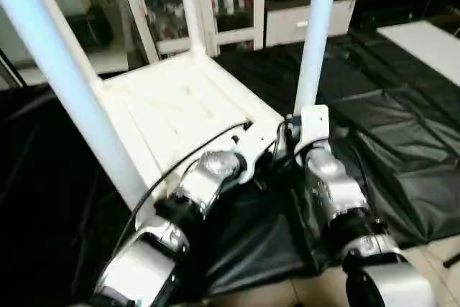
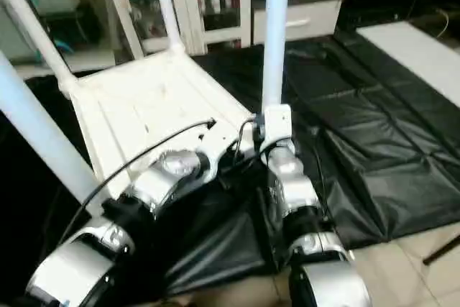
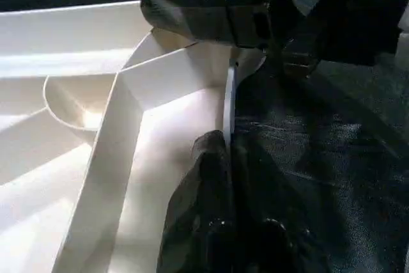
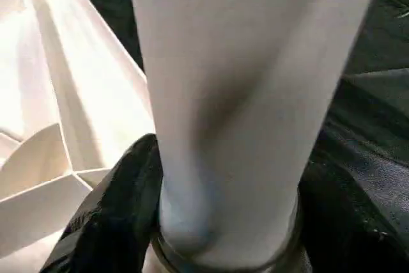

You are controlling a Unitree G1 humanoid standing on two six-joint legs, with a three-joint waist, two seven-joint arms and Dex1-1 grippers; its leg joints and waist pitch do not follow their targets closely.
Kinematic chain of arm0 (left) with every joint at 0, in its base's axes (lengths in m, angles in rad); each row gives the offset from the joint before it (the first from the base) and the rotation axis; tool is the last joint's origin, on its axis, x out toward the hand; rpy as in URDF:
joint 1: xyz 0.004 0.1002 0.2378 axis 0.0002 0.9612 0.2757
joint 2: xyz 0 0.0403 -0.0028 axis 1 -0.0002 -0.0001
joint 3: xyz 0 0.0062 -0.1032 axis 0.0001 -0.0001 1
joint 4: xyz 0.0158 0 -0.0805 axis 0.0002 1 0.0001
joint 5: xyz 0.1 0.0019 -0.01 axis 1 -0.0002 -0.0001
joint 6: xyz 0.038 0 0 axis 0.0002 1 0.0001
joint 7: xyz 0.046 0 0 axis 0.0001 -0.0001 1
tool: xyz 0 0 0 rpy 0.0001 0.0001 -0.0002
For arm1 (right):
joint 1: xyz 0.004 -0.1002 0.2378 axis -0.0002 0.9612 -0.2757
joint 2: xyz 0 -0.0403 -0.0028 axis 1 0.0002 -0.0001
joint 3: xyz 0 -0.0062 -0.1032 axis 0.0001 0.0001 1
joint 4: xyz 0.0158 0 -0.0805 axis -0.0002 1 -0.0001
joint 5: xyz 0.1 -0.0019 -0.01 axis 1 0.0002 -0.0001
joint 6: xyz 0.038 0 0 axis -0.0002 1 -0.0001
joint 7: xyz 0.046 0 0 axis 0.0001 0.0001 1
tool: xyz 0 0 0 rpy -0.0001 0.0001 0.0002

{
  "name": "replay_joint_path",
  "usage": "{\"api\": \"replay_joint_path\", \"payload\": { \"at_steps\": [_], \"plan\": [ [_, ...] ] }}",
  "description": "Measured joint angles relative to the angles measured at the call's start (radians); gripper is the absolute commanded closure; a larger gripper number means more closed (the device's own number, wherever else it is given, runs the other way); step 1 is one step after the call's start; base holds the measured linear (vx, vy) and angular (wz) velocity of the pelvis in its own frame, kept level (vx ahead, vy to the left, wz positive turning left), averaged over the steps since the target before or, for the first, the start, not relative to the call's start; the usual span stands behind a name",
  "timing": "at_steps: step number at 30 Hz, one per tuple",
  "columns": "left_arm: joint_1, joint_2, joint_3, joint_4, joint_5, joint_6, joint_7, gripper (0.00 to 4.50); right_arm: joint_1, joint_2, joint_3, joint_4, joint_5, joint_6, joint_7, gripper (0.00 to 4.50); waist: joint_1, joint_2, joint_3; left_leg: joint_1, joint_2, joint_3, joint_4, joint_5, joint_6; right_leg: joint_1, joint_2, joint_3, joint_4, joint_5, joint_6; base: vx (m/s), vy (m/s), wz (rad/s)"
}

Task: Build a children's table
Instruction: Rotate leg to tighten

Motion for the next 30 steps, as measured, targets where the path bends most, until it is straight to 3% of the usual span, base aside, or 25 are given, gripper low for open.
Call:
{"api": "replay_joint_path", "payload": {
  "at_steps": [3, 5, 8, 10, 14, 19, 23, 30],
  "plan": [
    [0.000, 0.014, 0.003, 0.005, 0.008, -0.022, -0.005, 4.50, 0.035, 0.006, 0.006, -0.058, 0.006, -0.015, 0.039, 1.12, -0.006, -0.001, 0.001, -0.001, -0.001, 0.001, 0.000, 0.000, 0.000, -0.002, 0.000, 0.002, 0.000, 0.000, 0.000, 0.000, 0.000, 0.00],
    [-0.001, 0.034, 0.016, 0.013, 0.009, -0.035, -0.003, 4.50, 0.087, 0.008, 0.041, -0.148, 0.010, -0.012, 0.090, 0.91, -0.024, -0.001, 0.001, -0.002, -0.001, 0.000, 0.000, 0.000, 0.000, -0.004, 0.000, 0.002, 0.002, 0.000, -0.001, 0.000, 0.000, 0.00],
    [0.000, 0.047, 0.018, 0.013, 0.011, -0.054, -0.017, 4.50, 0.168, -0.052, 0.085, -0.324, 0.057, 0.062, 0.233, 0.91, -0.031, -0.002, 0.001, -0.002, -0.001, -0.001, 0.001, 0.002, 0.004, -0.006, 0.000, 0.003, 0.006, 0.006, -0.005, 0.000, 0.000, 0.00],
    [0.008, 0.063, 0.013, -0.001, 0.008, -0.065, -0.056, 4.50, 0.262, -0.169, 0.129, -0.514, 0.135, 0.151, 0.415, 0.91, -0.024, -0.003, 0.001, 0.001, 0.000, 0.001, 0.002, 0.006, 0.009, -0.005, 0.000, 0.006, 0.015, 0.007, -0.005, 0.051, -0.022, 0.08],
    [0.034, 0.093, 0.006, -0.036, 0.002, -0.099, -0.148, 4.50, 0.383, -0.350, 0.145, -0.712, 0.216, 0.197, 0.628, 0.91, -0.010, -0.001, -0.001, 0.002, 0.003, 0.001, 0.002, 0.009, 0.014, -0.006, 0.001, 0.005, 0.023, 0.014, -0.004, 0.026, -0.014, 0.03],
    [0.113, 0.184, -0.033, -0.136, -0.052, -0.188, -0.412, 4.50, 0.491, -0.519, 0.093, -0.788, 0.259, 0.218, 0.809, 0.91, 0.022, 0.002, -0.005, 0.000, 0.005, 0.002, 0.003, 0.009, 0.013, -0.011, 0.001, 0.007, 0.036, 0.018, 0.000, 0.040, -0.020, 0.05],
    [0.121, 0.199, -0.058, -0.152, -0.062, -0.228, -0.530, 4.50, 0.499, -0.547, 0.061, -0.821, 0.260, 0.256, 0.826, 0.91, 0.064, 0.010, -0.011, -0.004, 0.010, 0.012, 0.003, 0.009, 0.013, -0.012, 0.001, 0.010, 0.039, 0.012, 0.008, 0.000, 0.000, 0.00],
    [0.111, 0.218, -0.076, -0.129, -0.061, -0.290, -0.641, 4.50, 0.568, -0.601, 0.050, -0.926, 0.305, 0.298, 0.855, 0.91, 0.074, 0.010, -0.013, -0.004, 0.006, 0.018, 0.007, 0.009, 0.014, -0.012, 0.001, 0.029, 0.039, 0.009, 0.013, 0.000, 0.000, 0.00]
  ]
}}
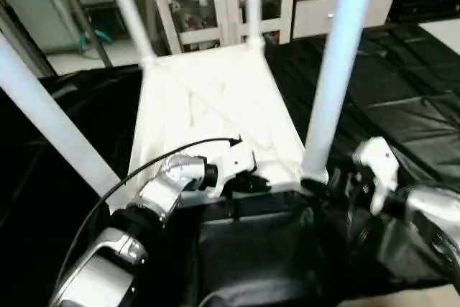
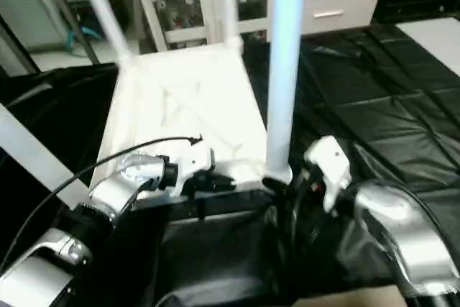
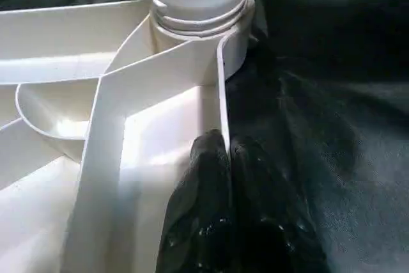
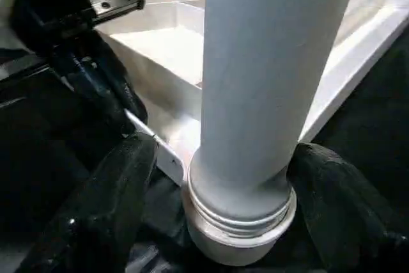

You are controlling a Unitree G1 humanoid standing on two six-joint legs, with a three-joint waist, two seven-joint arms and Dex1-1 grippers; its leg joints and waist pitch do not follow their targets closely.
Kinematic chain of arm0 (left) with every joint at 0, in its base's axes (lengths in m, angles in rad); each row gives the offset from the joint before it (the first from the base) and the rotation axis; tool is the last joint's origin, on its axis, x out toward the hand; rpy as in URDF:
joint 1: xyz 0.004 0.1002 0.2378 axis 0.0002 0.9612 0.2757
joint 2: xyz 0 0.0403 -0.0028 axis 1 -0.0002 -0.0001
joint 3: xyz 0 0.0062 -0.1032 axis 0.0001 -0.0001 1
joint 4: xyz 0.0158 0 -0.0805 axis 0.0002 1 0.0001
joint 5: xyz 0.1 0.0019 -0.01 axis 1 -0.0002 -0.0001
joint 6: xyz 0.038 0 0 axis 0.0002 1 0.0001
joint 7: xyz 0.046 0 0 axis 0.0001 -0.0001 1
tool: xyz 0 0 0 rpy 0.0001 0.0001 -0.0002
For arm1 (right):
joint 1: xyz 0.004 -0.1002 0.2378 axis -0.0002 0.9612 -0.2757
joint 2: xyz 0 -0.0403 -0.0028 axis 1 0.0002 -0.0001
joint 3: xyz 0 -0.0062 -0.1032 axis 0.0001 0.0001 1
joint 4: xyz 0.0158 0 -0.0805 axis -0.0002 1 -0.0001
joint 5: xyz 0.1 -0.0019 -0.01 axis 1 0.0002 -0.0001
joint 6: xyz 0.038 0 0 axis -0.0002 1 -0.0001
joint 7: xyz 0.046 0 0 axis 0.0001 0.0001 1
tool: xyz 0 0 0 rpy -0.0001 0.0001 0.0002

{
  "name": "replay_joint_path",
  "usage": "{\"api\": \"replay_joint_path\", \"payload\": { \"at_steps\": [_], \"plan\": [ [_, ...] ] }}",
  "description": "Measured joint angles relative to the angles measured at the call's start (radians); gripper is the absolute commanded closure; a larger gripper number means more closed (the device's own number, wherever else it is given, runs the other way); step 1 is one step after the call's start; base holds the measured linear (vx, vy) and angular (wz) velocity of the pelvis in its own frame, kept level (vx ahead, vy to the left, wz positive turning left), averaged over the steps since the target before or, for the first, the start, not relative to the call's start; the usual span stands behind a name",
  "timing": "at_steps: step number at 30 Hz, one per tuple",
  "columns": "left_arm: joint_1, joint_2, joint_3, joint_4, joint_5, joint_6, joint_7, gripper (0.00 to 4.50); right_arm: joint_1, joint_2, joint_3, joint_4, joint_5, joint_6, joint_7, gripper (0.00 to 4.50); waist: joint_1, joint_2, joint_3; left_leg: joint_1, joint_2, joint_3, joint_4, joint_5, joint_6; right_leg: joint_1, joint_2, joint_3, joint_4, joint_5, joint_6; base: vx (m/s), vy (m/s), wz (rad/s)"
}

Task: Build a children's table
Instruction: Rotate leg to tighten

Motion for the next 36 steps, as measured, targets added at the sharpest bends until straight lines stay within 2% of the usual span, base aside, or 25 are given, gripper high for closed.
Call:
{"api": "replay_joint_path", "payload": {
  "at_steps": [3, 9, 10, 14, 15, 16, 17, 19, 21, 22, 25, 31, 36],
  "plan": [
    [-0.005, 0.009, -0.002, 0.010, 0.001, -0.013, -0.019, 4.50, 0.018, -0.015, -0.005, -0.018, 0.010, 0.010, 0.024, 0.91, 0.001, -0.004, -0.001, 0.000, -0.001, 0.000, 0.000, 0.001, 0.002, 0.000, 0.000, 0.003, 0.000, 0.000, 0.000, 0.000, 0.000, 0.00],
    [-0.008, -0.009, 0.000, 0.021, 0.041, -0.032, 0.054, 4.50, 0.018, -0.016, -0.011, -0.018, 0.007, 0.032, 0.018, 0.91, 0.000, -0.007, 0.001, 0.001, -0.002, 0.002, 0.000, 0.001, 0.003, 0.005, 0.000, 0.006, 0.000, -0.004, 0.007, 0.000, 0.000, 0.00],
    [-0.004, -0.017, 0.009, 0.016, 0.038, -0.011, 0.064, 4.23, 0.018, -0.018, -0.013, -0.018, 0.008, 0.034, 0.018, 0.81, -0.003, -0.010, 0.003, 0.001, -0.002, 0.002, 0.000, 0.001, 0.003, 0.006, 0.000, 0.006, 0.000, -0.004, 0.007, 0.000, 0.000, 0.00],
    [0.050, -0.031, 0.061, -0.061, 0.001, 0.094, 0.130, 4.23, 0.020, -0.006, -0.004, -0.035, 0.023, 0.050, 0.023, 0.81, -0.020, -0.021, 0.010, 0.001, -0.002, 0.002, 0.000, 0.001, 0.003, 0.004, 0.000, 0.006, 0.000, -0.004, 0.007, 0.000, 0.000, 0.00],
    [0.064, -0.033, 0.067, -0.086, -0.003, 0.111, 0.143, 4.03, 0.024, 0.004, -0.001, -0.047, 0.029, 0.053, 0.024, 0.77, -0.024, -0.024, 0.012, 0.001, -0.002, 0.002, 0.000, 0.001, 0.003, 0.002, 0.000, 0.005, 0.000, -0.004, 0.007, 0.000, 0.000, 0.00],
    [0.096, -0.032, 0.080, -0.144, -0.013, 0.135, 0.158, 3.82, 0.025, 0.016, 0.000, -0.067, 0.032, 0.060, 0.021, 0.77, -0.032, -0.027, 0.014, -0.002, -0.001, 0.001, 0.000, 0.002, 0.003, -0.002, 0.000, 0.004, 0.000, -0.004, 0.007, 0.000, 0.000, 0.00],
    [0.116, -0.031, 0.092, -0.187, -0.034, 0.143, 0.168, 3.80, 0.031, 0.021, 0.001, -0.081, 0.034, 0.065, 0.018, 0.77, -0.036, -0.027, 0.014, -0.004, -0.001, 0.000, 0.000, 0.002, 0.003, -0.005, 0.000, 0.004, 0.001, -0.004, 0.007, 0.000, 0.000, 0.00],
    [0.160, -0.038, 0.122, -0.331, -0.071, 0.161, 0.201, 3.69, 0.044, 0.041, 0.009, -0.114, 0.049, 0.075, 0.004, 0.77, -0.039, -0.041, 0.012, -0.007, 0.000, 0.000, -0.001, 0.002, 0.002, -0.009, 0.001, 0.003, 0.001, -0.004, 0.006, 0.000, 0.000, 0.00],
    [0.215, -0.045, 0.166, -0.462, -0.102, 0.178, 0.246, 3.43, 0.051, 0.057, 0.017, -0.156, 0.062, 0.087, -0.014, 0.77, -0.043, -0.047, 0.006, -0.006, 0.000, 0.000, 0.000, 0.002, 0.002, -0.009, 0.002, 0.003, 0.001, -0.003, 0.005, 0.000, 0.000, 0.00],
    [0.268, -0.056, 0.207, -0.553, -0.123, 0.194, 0.291, 3.43, 0.062, 0.067, 0.018, -0.186, 0.067, 0.096, -0.034, 0.77, -0.046, -0.049, 0.003, -0.005, 0.000, 0.000, 0.000, 0.002, 0.002, -0.008, 0.002, 0.004, 0.001, -0.003, 0.005, 0.000, 0.000, 0.00],
    [0.373, -0.075, 0.283, -0.676, -0.153, 0.231, 0.384, 3.43, 0.087, 0.101, 0.019, -0.224, 0.071, 0.115, -0.081, 0.77, -0.043, -0.058, 0.000, -0.003, 0.000, 0.000, -0.001, 0.002, 0.002, -0.006, 0.002, 0.004, 0.002, -0.003, 0.006, 0.000, 0.000, 0.00],
    [0.607, -0.115, 0.356, -0.862, -0.083, 0.320, 0.592, 3.43, 0.072, 0.322, 0.004, -0.251, 0.032, 0.138, -0.347, 0.77, -0.046, -0.076, -0.002, -0.005, 0.001, 0.000, -0.002, 0.002, 0.001, -0.009, 0.004, 0.005, 0.002, -0.006, 0.010, 0.000, 0.000, 0.00],
    [0.772, -0.144, 0.407, -1.034, -0.049, 0.349, 0.717, 3.43, 0.116, 0.340, -0.003, -0.267, -0.005, 0.135, -0.438, 0.77, -0.035, -0.103, -0.003, -0.004, 0.001, 0.000, -0.003, 0.001, 0.001, -0.006, 0.006, 0.009, 0.001, -0.009, 0.015, 0.000, 0.000, 0.00]
  ]
}}
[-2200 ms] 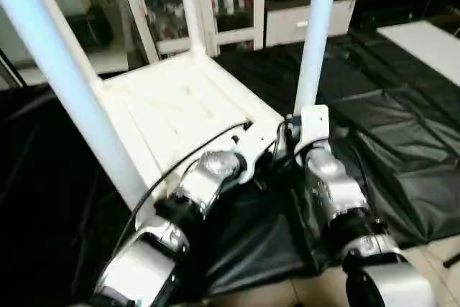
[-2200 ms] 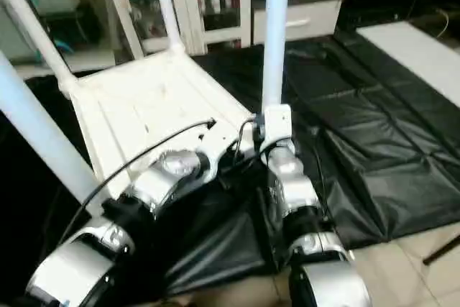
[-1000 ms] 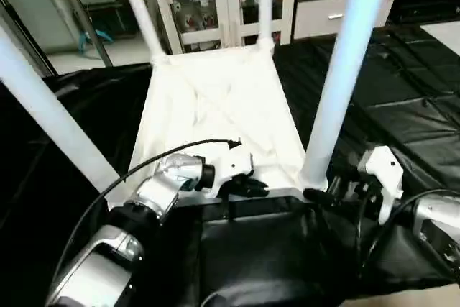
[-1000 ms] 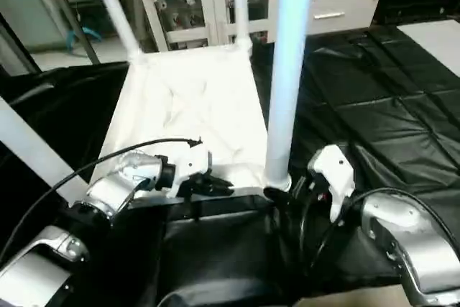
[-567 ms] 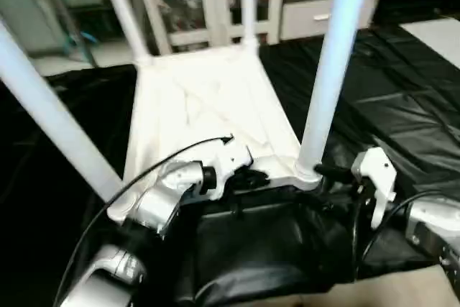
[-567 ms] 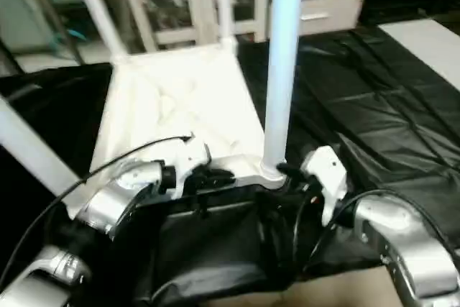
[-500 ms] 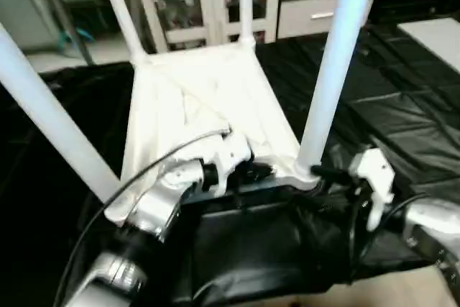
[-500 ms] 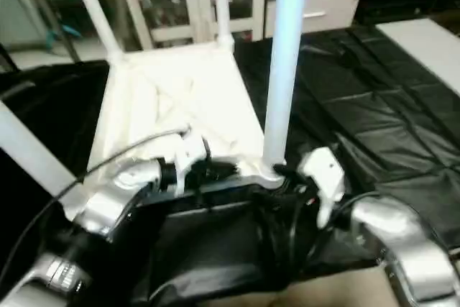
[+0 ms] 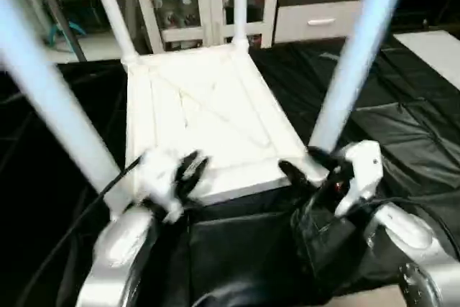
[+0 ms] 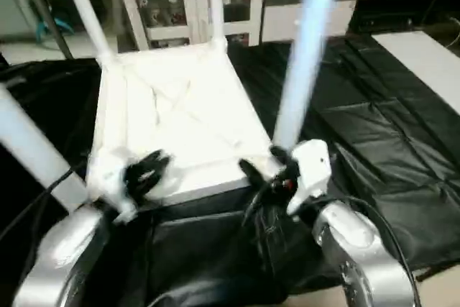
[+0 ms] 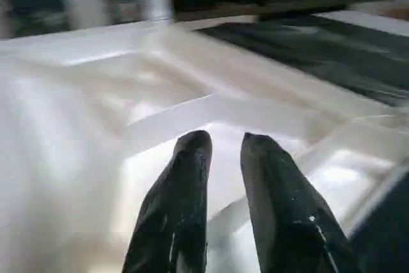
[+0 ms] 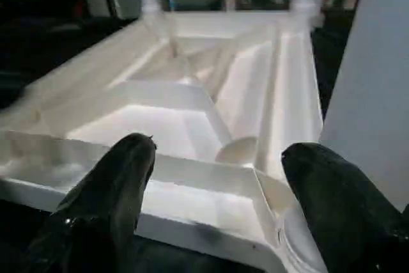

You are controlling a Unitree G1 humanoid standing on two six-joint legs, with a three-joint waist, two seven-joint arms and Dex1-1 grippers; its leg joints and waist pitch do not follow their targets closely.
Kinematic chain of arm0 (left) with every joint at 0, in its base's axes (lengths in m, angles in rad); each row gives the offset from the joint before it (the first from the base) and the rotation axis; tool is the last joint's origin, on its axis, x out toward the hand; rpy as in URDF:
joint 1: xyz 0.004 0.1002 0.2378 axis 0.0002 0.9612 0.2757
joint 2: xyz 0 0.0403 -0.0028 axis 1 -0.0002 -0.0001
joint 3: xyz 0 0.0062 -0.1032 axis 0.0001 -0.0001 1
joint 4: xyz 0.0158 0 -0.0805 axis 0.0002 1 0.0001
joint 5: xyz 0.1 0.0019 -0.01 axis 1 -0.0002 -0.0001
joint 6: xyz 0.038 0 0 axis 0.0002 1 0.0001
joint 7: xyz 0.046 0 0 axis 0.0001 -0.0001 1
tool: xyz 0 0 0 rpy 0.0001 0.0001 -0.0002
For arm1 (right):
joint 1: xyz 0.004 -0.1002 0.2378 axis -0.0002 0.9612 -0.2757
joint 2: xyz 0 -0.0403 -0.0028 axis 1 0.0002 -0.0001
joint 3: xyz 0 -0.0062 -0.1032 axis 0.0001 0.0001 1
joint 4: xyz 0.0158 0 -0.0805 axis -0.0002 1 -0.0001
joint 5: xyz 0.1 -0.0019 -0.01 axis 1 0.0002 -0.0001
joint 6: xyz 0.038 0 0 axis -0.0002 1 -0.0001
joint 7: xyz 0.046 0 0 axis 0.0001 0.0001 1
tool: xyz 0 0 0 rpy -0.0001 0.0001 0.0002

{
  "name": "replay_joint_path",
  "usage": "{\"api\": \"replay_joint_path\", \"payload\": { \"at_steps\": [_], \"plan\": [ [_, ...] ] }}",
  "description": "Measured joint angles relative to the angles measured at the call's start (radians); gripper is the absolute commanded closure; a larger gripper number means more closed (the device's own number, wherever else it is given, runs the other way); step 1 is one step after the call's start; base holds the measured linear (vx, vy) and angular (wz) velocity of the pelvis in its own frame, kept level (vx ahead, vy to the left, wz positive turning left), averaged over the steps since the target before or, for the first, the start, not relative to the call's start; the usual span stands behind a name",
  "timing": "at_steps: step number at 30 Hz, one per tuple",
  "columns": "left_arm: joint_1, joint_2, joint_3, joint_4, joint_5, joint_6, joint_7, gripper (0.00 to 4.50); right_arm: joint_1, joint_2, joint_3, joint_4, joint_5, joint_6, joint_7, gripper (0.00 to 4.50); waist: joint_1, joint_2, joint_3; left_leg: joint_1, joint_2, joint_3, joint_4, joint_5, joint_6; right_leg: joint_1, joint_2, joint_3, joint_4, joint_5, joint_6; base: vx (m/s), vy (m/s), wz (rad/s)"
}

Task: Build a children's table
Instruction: Rotate leg to tighten

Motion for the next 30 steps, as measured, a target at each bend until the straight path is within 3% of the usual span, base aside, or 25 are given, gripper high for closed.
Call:
{"api": "replay_joint_path", "payload": {
  "at_steps": [7, 9, 16, 27, 29, 30],
  "plan": [
    [-0.033, -0.023, 0.007, -0.012, 0.033, 0.013, 0.107, 3.43, -0.023, 0.039, 0.028, 0.033, -0.053, -0.004, -0.036, 0.77, -0.009, -0.041, 0.004, 0.001, 0.000, -0.004, 0.000, 0.000, -0.001, -0.002, 0.012, 0.018, -0.001, -0.001, 0.001, 0.000, 0.000, 0.00],
    [-0.040, -0.023, 0.006, -0.012, 0.039, 0.014, 0.116, 3.43, -0.032, 0.042, 0.033, 0.050, -0.059, -0.011, -0.043, 0.77, -0.011, -0.045, 0.006, 0.001, -0.001, -0.004, 0.000, 0.000, -0.001, -0.002, 0.012, 0.019, -0.003, -0.001, 0.001, 0.000, 0.000, 0.00],
    [-0.062, -0.020, 0.006, -0.012, 0.039, 0.038, 0.148, 3.43, -0.032, 0.058, 0.039, 0.056, -0.086, -0.031, -0.074, 0.77, -0.026, -0.044, 0.007, 0.001, -0.004, -0.006, 0.000, 0.000, -0.001, -0.002, 0.012, 0.020, -0.006, -0.001, 0.001, 0.000, 0.000, 0.00],
    [-0.063, 0.003, 0.002, 0.003, 0.039, 0.037, 0.152, 3.43, -0.031, 0.085, 0.042, 0.063, -0.109, -0.075, -0.099, 0.77, -0.031, -0.042, 0.008, 0.001, -0.005, -0.015, 0.000, 0.000, -0.001, -0.003, 0.014, 0.016, -0.010, -0.001, 0.001, 0.000, 0.000, 0.00],
    [-0.061, 0.004, 0.001, 0.003, 0.039, 0.035, 0.154, 3.43, -0.032, 0.089, 0.042, 0.067, -0.120, -0.080, -0.099, 0.77, -0.031, -0.043, 0.003, -0.016, -0.005, -0.013, 0.004, 0.006, 0.000, -0.015, 0.016, 0.018, -0.011, 0.015, -0.009, 0.000, 0.000, 0.00],
    [-0.060, 0.006, 0.000, 0.002, 0.039, 0.034, 0.155, 3.43, -0.032, 0.089, 0.042, 0.067, -0.122, -0.083, -0.099, 0.77, -0.030, -0.043, -0.003, -0.033, -0.004, -0.013, 0.006, 0.028, 0.005, -0.028, 0.017, 0.019, -0.012, 0.045, -0.015, -0.072, -0.016, 0.06]
  ]
}}
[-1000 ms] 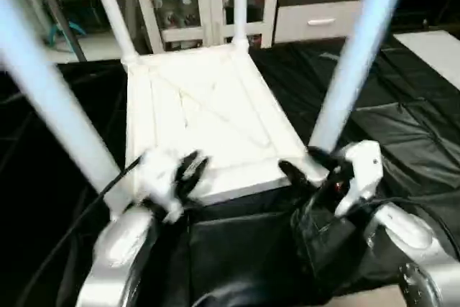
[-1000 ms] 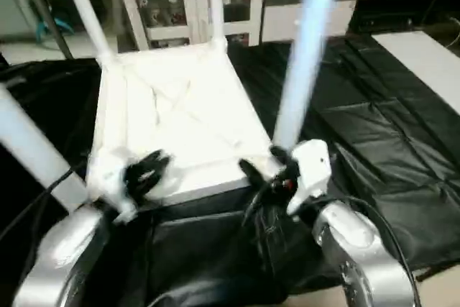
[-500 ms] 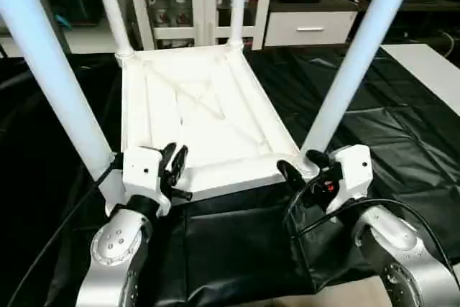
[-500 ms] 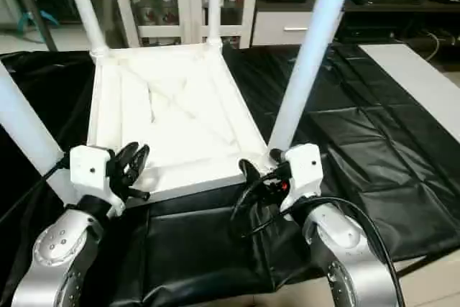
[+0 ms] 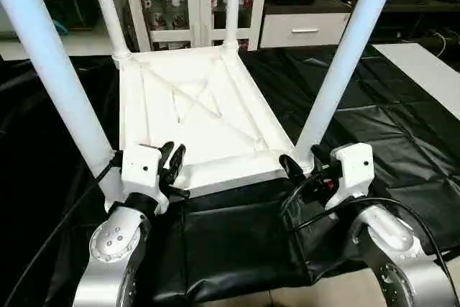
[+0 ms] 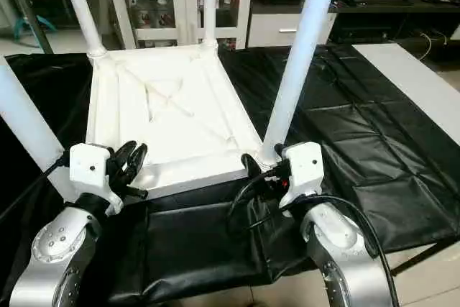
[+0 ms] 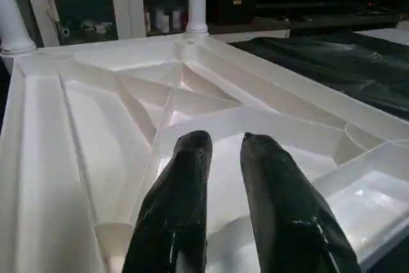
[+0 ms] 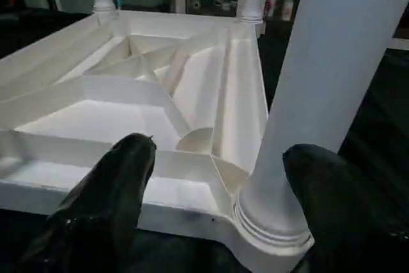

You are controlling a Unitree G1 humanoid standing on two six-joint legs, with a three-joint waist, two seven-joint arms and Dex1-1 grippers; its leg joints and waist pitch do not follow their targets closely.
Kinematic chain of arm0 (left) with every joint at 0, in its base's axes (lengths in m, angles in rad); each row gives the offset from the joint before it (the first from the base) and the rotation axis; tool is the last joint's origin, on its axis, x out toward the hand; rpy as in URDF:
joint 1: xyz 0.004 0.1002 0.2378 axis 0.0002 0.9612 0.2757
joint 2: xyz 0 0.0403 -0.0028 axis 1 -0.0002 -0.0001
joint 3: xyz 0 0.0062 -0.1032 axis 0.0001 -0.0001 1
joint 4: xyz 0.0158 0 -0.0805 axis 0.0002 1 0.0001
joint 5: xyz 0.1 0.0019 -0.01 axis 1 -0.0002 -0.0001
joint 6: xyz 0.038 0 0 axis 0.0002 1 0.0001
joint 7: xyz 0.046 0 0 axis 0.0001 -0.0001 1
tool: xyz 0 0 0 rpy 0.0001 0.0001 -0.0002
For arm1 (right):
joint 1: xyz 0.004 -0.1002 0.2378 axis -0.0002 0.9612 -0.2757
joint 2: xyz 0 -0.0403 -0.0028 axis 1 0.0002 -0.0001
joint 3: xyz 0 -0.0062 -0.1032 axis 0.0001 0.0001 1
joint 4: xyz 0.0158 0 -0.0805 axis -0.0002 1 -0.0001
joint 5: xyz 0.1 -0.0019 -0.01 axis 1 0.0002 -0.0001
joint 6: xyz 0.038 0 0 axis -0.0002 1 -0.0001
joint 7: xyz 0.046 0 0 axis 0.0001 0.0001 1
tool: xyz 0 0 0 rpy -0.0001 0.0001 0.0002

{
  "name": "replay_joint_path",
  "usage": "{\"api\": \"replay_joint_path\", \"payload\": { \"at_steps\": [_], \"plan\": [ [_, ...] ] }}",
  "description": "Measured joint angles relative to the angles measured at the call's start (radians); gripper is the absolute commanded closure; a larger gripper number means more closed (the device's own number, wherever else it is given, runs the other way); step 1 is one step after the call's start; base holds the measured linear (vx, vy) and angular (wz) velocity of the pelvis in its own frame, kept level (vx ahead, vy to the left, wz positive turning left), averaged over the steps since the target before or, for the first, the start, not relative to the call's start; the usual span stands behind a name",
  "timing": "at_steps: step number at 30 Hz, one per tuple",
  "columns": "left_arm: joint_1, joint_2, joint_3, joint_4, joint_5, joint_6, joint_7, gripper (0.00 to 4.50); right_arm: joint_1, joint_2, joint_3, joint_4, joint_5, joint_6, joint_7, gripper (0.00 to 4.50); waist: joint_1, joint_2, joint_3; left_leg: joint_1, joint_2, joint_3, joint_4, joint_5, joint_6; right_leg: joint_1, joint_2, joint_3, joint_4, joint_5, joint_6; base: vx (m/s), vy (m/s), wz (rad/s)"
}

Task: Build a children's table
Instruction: Rotate leg to tighten

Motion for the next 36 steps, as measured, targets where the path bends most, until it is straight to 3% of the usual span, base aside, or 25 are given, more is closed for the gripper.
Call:
{"api": "replay_joint_path", "payload": {
  "at_steps": [1, 4, 6, 7, 8, 9, 10, 11, 12, 13, 14, 15, 16, 17, 19, 22, 23, 24, 25, 26, 28, 29, 31, 33, 36],
  "plan": [
    [0.005, 0.001, -0.004, 0.001, 0.000, -0.001, 0.001, 3.43, 0.000, 0.000, 0.001, 0.003, -0.001, -0.001, 0.000, 0.77, 0.002, 0.001, -0.015, -0.032, 0.001, 0.001, 0.010, 0.020, 0.017, -0.028, 0.006, -0.003, 0.002, 0.025, 0.002, -0.072, -0.016, 0.06],
    [0.007, 0.005, -0.016, 0.002, 0.001, -0.004, 0.001, 3.43, -0.004, -0.001, 0.001, 0.018, -0.002, -0.010, 0.000, 0.77, 0.010, 0.016, -0.029, -0.106, 0.010, -0.006, 0.033, 0.038, 0.043, -0.083, 0.012, -0.014, -0.013, 0.063, 0.000, -0.089, 0.012, -0.02],
    [0.011, 0.005, -0.020, 0.003, 0.010, -0.004, 0.008, 3.43, -0.003, -0.001, 0.005, 0.033, -0.008, -0.012, 0.000, 0.77, 0.012, 0.023, -0.026, -0.116, 0.017, -0.002, 0.039, 0.038, 0.043, -0.090, 0.005, -0.032, -0.020, 0.067, -0.004, -0.119, 0.018, -0.05],
    [0.018, 0.006, -0.020, 0.003, 0.011, -0.004, 0.014, 3.43, -0.002, 0.000, 0.008, 0.035, -0.009, -0.015, 0.000, 0.77, 0.007, 0.035, -0.020, -0.112, 0.027, -0.005, 0.040, 0.033, 0.035, -0.087, -0.001, -0.057, -0.021, 0.048, 0.014, -0.186, 0.023, -0.12],
    [0.019, 0.009, -0.020, 0.005, 0.013, -0.007, 0.016, 3.43, -0.001, 0.003, 0.010, 0.034, -0.012, -0.023, 0.001, 0.77, 0.011, 0.042, -0.011, -0.107, 0.036, -0.001, 0.037, 0.032, 0.033, -0.075, -0.004, -0.071, 0.021, -0.013, 0.018, -0.260, 0.042, 0.00],
    [0.005, 0.019, -0.031, 0.010, 0.019, -0.012, 0.018, 3.43, 0.026, 0.005, 0.006, 0.031, -0.018, -0.033, 0.001, 0.77, 0.043, 0.043, 0.004, -0.093, 0.044, 0.034, 0.032, 0.032, 0.032, -0.076, -0.011, -0.097, 0.207, -0.121, -0.006, -0.344, -0.043, 0.13],
    [-0.002, 0.015, -0.041, 0.009, 0.033, -0.040, 0.031, 3.43, 0.044, -0.001, 0.000, 0.032, -0.021, -0.034, 0.000, 0.77, 0.112, 0.007, -0.001, -0.088, 0.050, 0.085, 0.025, 0.033, 0.032, -0.021, 0.006, -0.096, 0.307, -0.216, -0.015, -0.246, -0.054, 0.20],
    [-0.002, 0.011, -0.035, 0.002, 0.046, -0.071, 0.047, 3.43, 0.025, -0.005, -0.002, 0.033, -0.022, -0.036, 0.000, 0.77, 0.138, -0.042, -0.021, -0.102, 0.056, 0.119, 0.052, 0.025, 0.014, 0.006, 0.034, -0.038, 0.350, -0.336, -0.049, -0.011, -0.232, 0.36],
    [0.030, 0.003, -0.021, -0.003, 0.057, -0.087, 0.064, 3.43, -0.010, -0.010, 0.010, 0.042, -0.022, -0.040, 0.000, 0.77, 0.137, -0.037, -0.020, -0.136, 0.067, 0.100, 0.169, -0.022, -0.060, -0.015, 0.051, -0.014, 0.392, -0.378, -0.042, 0.052, -0.154, 0.54],
    [0.062, 0.002, -0.017, 0.025, 0.062, -0.087, 0.073, 3.43, -0.006, 0.000, 0.008, 0.035, -0.031, -0.059, -0.005, 0.77, 0.150, -0.007, -0.012, -0.103, 0.039, -0.007, 0.250, -0.050, -0.043, 0.003, 0.077, 0.001, 0.399, -0.379, -0.045, 0.052, -0.154, 0.54],
    [0.068, -0.001, -0.016, 0.038, 0.065, -0.085, 0.081, 3.43, 0.011, 0.003, 0.010, 0.038, -0.037, -0.067, -0.006, 0.77, 0.158, 0.002, -0.004, -0.067, 0.016, -0.066, 0.255, -0.103, -0.046, 0.012, 0.092, 0.019, 0.387, -0.377, -0.045, -0.115, 0.026, 0.52],
    [0.065, -0.005, -0.016, 0.040, 0.069, -0.087, 0.087, 3.43, 0.018, 0.002, 0.011, 0.045, -0.040, -0.067, -0.007, 0.77, 0.164, 0.007, 0.006, -0.038, -0.002, -0.097, 0.252, -0.131, -0.057, 0.016, 0.101, 0.035, 0.371, -0.375, -0.043, -0.188, 0.091, 0.33],
    [0.057, -0.004, -0.016, 0.040, 0.070, -0.090, 0.090, 3.43, 0.016, 0.005, 0.011, 0.058, -0.040, -0.068, -0.008, 0.77, 0.166, 0.012, 0.014, -0.010, -0.010, -0.107, 0.227, -0.153, -0.061, 0.018, 0.100, 0.045, 0.340, -0.369, -0.038, -0.188, 0.091, 0.33],
    [0.045, 0.000, -0.016, 0.040, 0.070, -0.091, 0.090, 3.43, 0.012, 0.012, 0.011, 0.066, -0.040, -0.069, -0.008, 0.77, 0.160, 0.022, 0.014, 0.001, -0.009, -0.102, 0.194, -0.153, -0.063, 0.029, 0.097, 0.045, 0.307, -0.345, -0.044, -0.165, 0.123, 0.20],
    [0.021, 0.012, -0.010, 0.040, 0.079, -0.096, 0.106, 3.43, 0.000, 0.021, 0.011, 0.069, -0.040, -0.077, -0.011, 0.77, 0.135, 0.020, 0.015, 0.010, -0.009, -0.094, 0.137, -0.146, -0.060, 0.056, 0.091, 0.035, 0.213, -0.275, -0.052, -0.125, 0.138, 0.14],
    [-0.019, 0.010, -0.018, 0.071, 0.116, -0.127, 0.135, 3.43, -0.040, 0.021, 0.005, 0.078, -0.053, -0.103, -0.029, 0.77, 0.097, 0.021, 0.016, 0.028, -0.015, -0.074, 0.098, -0.121, -0.050, 0.085, 0.050, 0.001, 0.131, -0.173, -0.014, -0.093, 0.141, -0.09],
    [-0.032, 0.006, -0.022, 0.083, 0.127, -0.133, 0.146, 3.43, -0.042, 0.021, 0.001, 0.081, -0.055, -0.108, -0.033, 0.77, 0.083, 0.010, 0.014, 0.035, -0.022, -0.072, 0.087, -0.121, -0.050, 0.091, 0.042, 0.000, 0.118, -0.166, -0.004, -0.072, 0.102, -0.10],
    [-0.042, 0.004, -0.025, 0.093, 0.132, -0.135, 0.153, 3.43, -0.041, 0.022, -0.002, 0.086, -0.056, -0.110, -0.037, 0.77, 0.074, 0.016, 0.018, 0.035, -0.033, -0.081, 0.072, -0.120, -0.050, 0.101, 0.034, -0.010, 0.103, -0.165, -0.003, 0.000, 0.000, 0.00],
    [-0.050, 0.001, -0.027, 0.099, 0.136, -0.136, 0.157, 3.43, -0.042, 0.021, -0.006, 0.092, -0.058, -0.110, -0.043, 0.77, 0.058, 0.010, 0.015, 0.035, -0.039, -0.088, 0.059, -0.120, -0.051, 0.104, 0.026, -0.023, 0.086, -0.165, -0.003, -0.046, 0.064, 0.06],
    [-0.073, -0.004, -0.029, 0.118, 0.136, -0.135, 0.159, 3.43, -0.041, 0.024, -0.019, 0.102, -0.060, -0.111, -0.051, 0.77, 0.040, 0.017, 0.018, 0.031, -0.048, -0.113, 0.049, -0.118, -0.055, 0.117, 0.025, -0.042, 0.064, -0.162, -0.008, -0.047, 0.039, 0.21],
    [-0.099, -0.007, -0.029, 0.131, 0.121, -0.135, 0.157, 3.43, -0.045, 0.052, -0.027, 0.111, -0.059, -0.111, -0.069, 0.77, 0.003, 0.030, 0.025, 0.027, -0.059, -0.164, 0.041, -0.097, -0.058, 0.126, 0.040, -0.055, 0.067, -0.166, -0.035, -0.073, 0.020, 0.28],
    [-0.104, -0.007, -0.025, 0.132, 0.117, -0.135, 0.158, 3.43, -0.045, 0.058, -0.027, 0.111, -0.059, -0.111, -0.071, 0.77, -0.003, 0.034, 0.026, 0.027, -0.060, -0.180, 0.039, -0.069, -0.048, 0.128, 0.050, -0.049, 0.091, -0.176, -0.051, -0.068, -0.044, 0.13],
    [-0.107, -0.006, -0.014, 0.134, 0.123, -0.129, 0.178, 3.43, -0.057, 0.057, -0.027, 0.117, -0.058, -0.109, -0.079, 0.77, -0.003, 0.020, 0.022, 0.024, -0.059, -0.182, 0.038, -0.031, -0.043, 0.125, 0.054, -0.029, 0.143, -0.200, -0.022, -0.065, -0.138, -0.04],
    [-0.107, -0.011, -0.014, 0.145, 0.129, -0.117, 0.190, 3.43, -0.064, 0.044, -0.033, 0.119, -0.059, -0.109, -0.079, 0.77, 0.001, 0.005, 0.016, 0.022, -0.060, -0.192, 0.018, -0.033, -0.047, 0.113, 0.064, -0.027, 0.143, -0.200, -0.032, -0.063, -0.200, -0.11],
    [-0.109, -0.030, -0.029, 0.144, 0.131, -0.109, 0.195, 3.43, -0.064, 0.023, -0.051, 0.123, -0.059, -0.105, -0.074, 0.77, 0.033, -0.008, 0.014, 0.025, -0.052, -0.136, 0.045, -0.061, -0.028, 0.090, 0.049, -0.030, 0.126, -0.186, -0.041, -0.026, -0.160, -0.21]
  ]
}}
